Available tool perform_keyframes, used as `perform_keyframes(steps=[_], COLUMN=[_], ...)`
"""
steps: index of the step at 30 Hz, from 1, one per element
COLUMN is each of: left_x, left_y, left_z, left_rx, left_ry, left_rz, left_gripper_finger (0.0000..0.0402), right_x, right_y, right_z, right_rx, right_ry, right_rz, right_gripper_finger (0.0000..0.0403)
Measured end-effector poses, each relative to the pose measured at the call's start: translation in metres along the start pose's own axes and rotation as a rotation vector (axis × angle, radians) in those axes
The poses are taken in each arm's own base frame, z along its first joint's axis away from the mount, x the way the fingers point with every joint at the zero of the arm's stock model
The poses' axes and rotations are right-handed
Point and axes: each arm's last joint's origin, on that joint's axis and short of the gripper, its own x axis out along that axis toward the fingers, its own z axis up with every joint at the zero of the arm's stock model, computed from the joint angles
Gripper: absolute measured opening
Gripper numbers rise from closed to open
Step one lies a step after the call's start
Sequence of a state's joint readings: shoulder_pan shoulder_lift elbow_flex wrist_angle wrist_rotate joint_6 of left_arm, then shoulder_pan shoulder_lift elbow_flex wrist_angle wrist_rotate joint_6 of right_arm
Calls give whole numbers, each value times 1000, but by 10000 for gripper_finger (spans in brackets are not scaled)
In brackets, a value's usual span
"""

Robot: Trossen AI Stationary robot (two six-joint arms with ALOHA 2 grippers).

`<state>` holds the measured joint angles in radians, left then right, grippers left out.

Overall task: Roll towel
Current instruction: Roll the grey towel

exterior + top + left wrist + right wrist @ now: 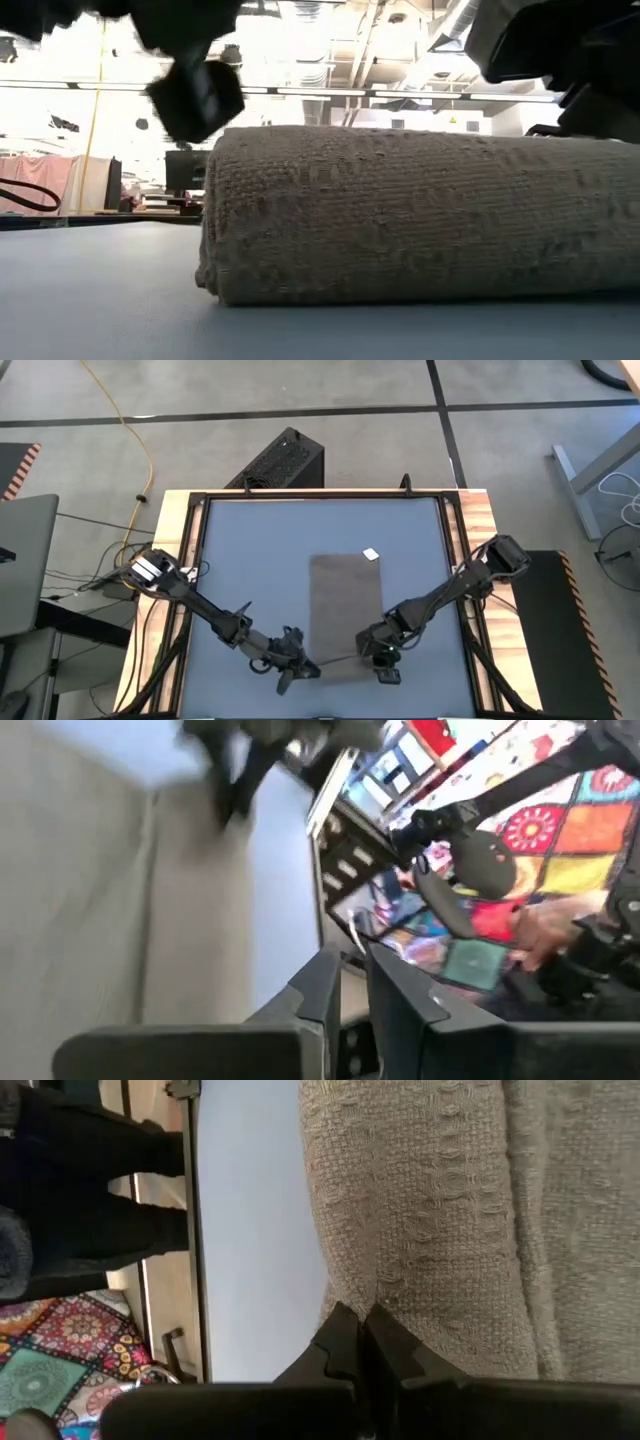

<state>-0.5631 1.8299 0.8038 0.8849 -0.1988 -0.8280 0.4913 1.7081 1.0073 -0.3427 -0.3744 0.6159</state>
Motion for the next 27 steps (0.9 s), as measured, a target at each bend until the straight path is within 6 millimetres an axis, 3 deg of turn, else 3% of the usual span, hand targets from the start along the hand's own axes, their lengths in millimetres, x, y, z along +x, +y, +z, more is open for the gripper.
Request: perform_keyframes(steps=[2,8,15,22,27], left_x=[8,30,36,47,51], left_y=[-10,-28,-52,-25,-14], left_z=[6,14,41,26,14], left_rx=[75,275,525,505,448], left_ry=[23,346,412,477,495], left_rz=[30,276,319,411,472], left_gripper_finger=[36,52,121,200,211], right_x=[-1,-2,-2,-2,-2], right_y=[-4,-12,-12,-13,-13], right_z=[2,4,5,6,6], right_rx=[7,35,36,55,64], right_ry=[-10,-28,-46,-68,-76], right_rz=[5,-9,-24,-45,-48], right_gripper_finger=[18,17,22,20,21])
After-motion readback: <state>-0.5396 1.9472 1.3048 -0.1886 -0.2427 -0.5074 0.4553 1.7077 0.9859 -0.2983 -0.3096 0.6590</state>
